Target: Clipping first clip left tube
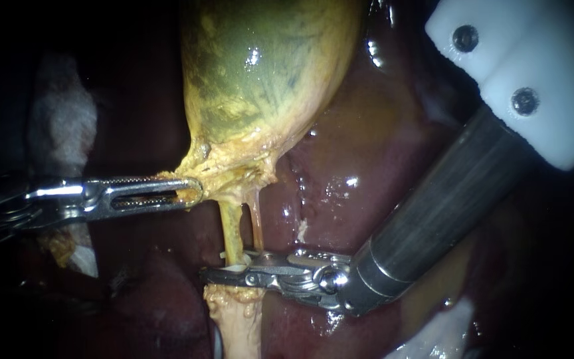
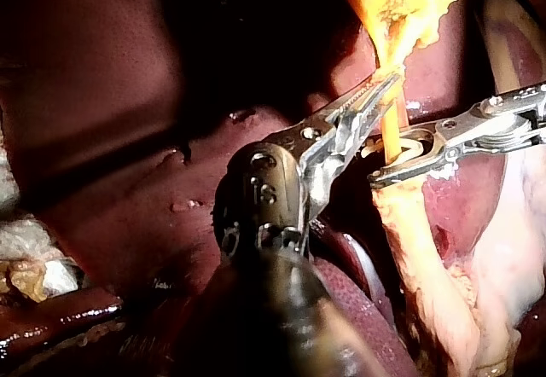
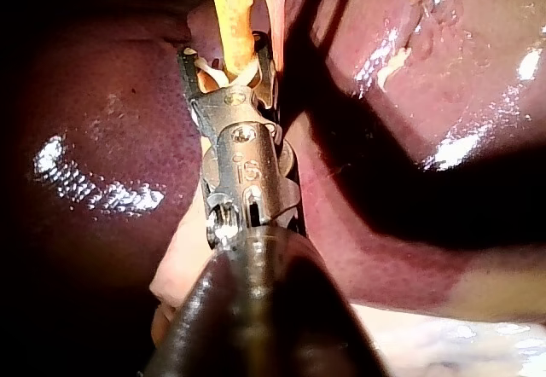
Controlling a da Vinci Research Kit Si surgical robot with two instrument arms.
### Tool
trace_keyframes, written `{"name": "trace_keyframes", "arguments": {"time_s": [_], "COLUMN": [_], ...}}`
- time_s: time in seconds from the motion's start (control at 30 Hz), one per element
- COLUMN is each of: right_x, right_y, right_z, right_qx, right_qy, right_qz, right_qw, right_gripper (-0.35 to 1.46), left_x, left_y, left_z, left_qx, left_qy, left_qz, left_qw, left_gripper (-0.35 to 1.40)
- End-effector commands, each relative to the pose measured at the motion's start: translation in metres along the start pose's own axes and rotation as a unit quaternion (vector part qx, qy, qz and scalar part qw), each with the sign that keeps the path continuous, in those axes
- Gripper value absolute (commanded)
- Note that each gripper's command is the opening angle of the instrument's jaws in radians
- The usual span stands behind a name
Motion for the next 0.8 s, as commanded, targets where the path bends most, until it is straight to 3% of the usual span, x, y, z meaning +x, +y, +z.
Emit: {"name": "trace_keyframes", "arguments": {"time_s": [0.03, 0.5, 0.63, 0.8], "right_x": [0.0001, 0.0005, 0.0004, 0.0004], "right_y": [0.0000, 0.0006, 0.0006, 0.0006], "right_z": [0.0001, 0.0004, 0.0003, 0.0003], "right_qx": [0.000, -0.011, -0.020, -0.043], "right_qy": [0.001, 0.009, 0.006, -0.023], "right_qz": [0.001, 0.002, 0.007, 0.005], "right_qw": [1.0000, 0.9999, 0.9998, 0.9988], "right_gripper": [0.48, 0.39, 0.15, -0.25], "left_x": [0.0000, 0.0000, 0.0000, 0.0000], "left_y": [0.0000, 0.0000, 0.0000, 0.0000], "left_z": [0.0000, 0.0000, 0.0000, 0.0000], "left_qx": [0.000, 0.000, 0.000, 0.000], "left_qy": [0.000, 0.000, 0.000, 0.000], "left_qz": [0.000, 0.000, 0.000, 0.000], "left_qw": [1.0000, 1.0000, 1.0000, 1.0000], "left_gripper": [-0.35, -0.35, -0.35, -0.35]}}
